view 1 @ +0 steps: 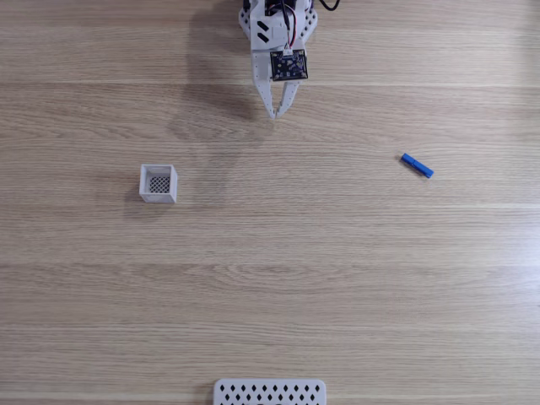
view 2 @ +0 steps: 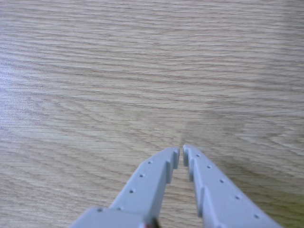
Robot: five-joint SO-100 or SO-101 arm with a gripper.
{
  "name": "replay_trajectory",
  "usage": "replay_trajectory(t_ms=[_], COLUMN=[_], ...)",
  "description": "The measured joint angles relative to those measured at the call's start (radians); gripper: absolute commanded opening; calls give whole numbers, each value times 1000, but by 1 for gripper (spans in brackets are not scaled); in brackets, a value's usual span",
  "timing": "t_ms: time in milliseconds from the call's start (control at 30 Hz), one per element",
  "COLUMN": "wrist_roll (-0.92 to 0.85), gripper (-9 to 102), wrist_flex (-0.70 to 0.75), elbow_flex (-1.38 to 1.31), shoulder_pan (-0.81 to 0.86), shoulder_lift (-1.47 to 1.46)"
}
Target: Grasp a peg and put it in the crate.
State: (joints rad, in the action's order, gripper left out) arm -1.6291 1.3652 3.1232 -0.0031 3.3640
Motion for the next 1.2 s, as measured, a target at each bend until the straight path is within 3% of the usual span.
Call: replay_trajectory(t_ms=[933, 1200], wrist_roll=[-15, -348], gripper=[-1, -1], wrist_flex=[-2, -8], elbow_flex=[-5, -166], shoulder_pan=[2, -169], shoulder_lift=[-11, -413])
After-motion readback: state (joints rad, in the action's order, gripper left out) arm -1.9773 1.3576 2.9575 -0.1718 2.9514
